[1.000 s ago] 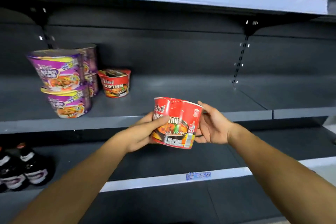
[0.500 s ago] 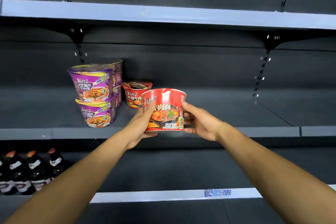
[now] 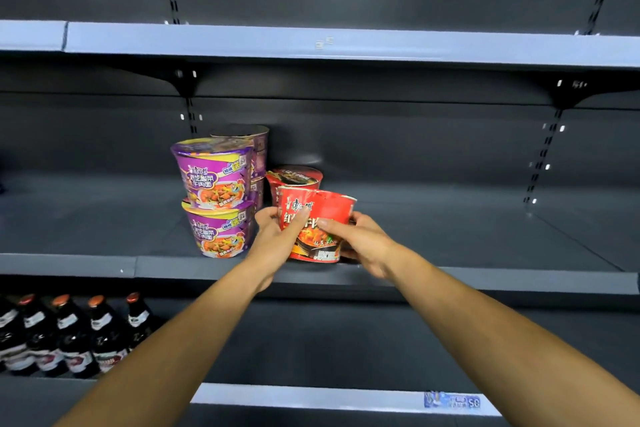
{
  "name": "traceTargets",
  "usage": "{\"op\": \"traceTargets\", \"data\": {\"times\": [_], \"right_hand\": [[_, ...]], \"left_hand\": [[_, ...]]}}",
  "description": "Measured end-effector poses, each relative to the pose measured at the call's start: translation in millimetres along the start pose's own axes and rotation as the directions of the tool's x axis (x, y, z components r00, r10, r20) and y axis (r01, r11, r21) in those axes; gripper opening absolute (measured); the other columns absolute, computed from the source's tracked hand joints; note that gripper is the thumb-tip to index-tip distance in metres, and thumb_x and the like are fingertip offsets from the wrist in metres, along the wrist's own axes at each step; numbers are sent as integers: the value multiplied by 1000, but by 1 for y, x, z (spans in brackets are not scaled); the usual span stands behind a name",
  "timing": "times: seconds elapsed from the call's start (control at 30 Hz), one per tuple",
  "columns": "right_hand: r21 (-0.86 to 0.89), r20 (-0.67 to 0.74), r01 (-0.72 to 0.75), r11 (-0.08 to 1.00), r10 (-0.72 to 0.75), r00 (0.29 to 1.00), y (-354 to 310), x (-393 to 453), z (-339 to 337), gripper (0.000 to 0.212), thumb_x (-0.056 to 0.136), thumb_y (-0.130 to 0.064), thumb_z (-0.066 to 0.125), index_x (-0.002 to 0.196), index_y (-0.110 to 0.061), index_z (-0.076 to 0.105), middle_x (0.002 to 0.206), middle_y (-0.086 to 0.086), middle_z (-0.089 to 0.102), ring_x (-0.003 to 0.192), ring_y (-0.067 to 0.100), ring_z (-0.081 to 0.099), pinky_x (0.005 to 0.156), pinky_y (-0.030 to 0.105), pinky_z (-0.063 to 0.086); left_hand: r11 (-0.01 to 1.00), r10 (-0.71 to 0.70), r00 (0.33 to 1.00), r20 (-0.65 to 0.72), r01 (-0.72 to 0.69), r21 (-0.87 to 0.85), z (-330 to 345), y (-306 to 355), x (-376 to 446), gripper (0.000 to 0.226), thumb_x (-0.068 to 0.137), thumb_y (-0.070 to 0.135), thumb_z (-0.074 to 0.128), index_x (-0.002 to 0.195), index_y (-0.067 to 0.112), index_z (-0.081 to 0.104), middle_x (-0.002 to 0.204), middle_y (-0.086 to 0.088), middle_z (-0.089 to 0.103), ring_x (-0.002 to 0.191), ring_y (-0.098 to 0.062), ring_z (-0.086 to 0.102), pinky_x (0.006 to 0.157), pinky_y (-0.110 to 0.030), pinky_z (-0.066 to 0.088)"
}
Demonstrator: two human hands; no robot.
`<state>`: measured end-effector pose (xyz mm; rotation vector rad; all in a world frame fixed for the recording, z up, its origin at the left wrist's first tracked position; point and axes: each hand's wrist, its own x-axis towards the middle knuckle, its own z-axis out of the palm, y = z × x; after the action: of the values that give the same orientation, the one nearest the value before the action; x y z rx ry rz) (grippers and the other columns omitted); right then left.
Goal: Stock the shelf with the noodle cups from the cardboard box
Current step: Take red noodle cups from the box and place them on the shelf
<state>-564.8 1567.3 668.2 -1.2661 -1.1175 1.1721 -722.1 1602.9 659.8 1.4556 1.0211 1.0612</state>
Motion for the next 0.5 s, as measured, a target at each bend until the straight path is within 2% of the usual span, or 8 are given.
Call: {"op": "traceTargets", "data": {"times": [0.13, 0.23, 0.3, 0.43, 0.5], "right_hand": [[65, 11, 9, 998, -9, 1000, 8, 24, 18, 50, 76, -14, 78, 120, -15, 54, 113, 5, 69, 100, 19, 67, 87, 33, 54], [114, 13, 48, 992, -50, 999, 17, 40, 27, 51, 77, -3, 75, 121, -14, 52, 116, 8, 67, 104, 22, 66, 93, 39, 52], [127, -6, 77, 989, -77, 997, 25, 49, 32, 56, 74, 0, 75, 123, -15, 50, 118, 9, 65, 106, 23, 64, 95, 41, 51], [160, -29, 105, 981, -101, 994, 37, 61, 37, 66, 73, 7, 73, 128, -17, 44, 119, 6, 63, 111, 22, 61, 97, 40, 49], [159, -42, 116, 980, -111, 993, 43, 65, 37, 70, 73, 10, 72, 129, -19, 42, 120, 4, 61, 113, 20, 59, 99, 40, 48]], "left_hand": [[998, -22, 999, -38, 20, -53, -19, -16, 13, 48, 93, 43, 53, 127, 19, 29, 113, 0, 57, 96, -7, 61, 75, -21, 49], [997, -46, 998, -52, 42, -70, -31, -32, 20, 48, 95, 40, 51, 133, 18, 30, 127, -5, 54, 110, -12, 57, 87, -26, 47], [997, -44, 998, -55, 40, -69, -37, -41, 26, 49, 96, 34, 50, 139, 19, 32, 134, -2, 50, 115, -11, 53, 92, -25, 44], [999, -24, 1000, -7, 24, -36, -40, -46, 33, 41, 99, 26, 47, 139, 28, 38, 120, 12, 54, 102, 4, 54, 82, -15, 43], [999, -37, 999, 4, 37, -19, -41, -49, 39, 35, 101, 26, 44, 134, 35, 39, 117, 15, 55, 101, 6, 52, 88, -19, 42]]}}
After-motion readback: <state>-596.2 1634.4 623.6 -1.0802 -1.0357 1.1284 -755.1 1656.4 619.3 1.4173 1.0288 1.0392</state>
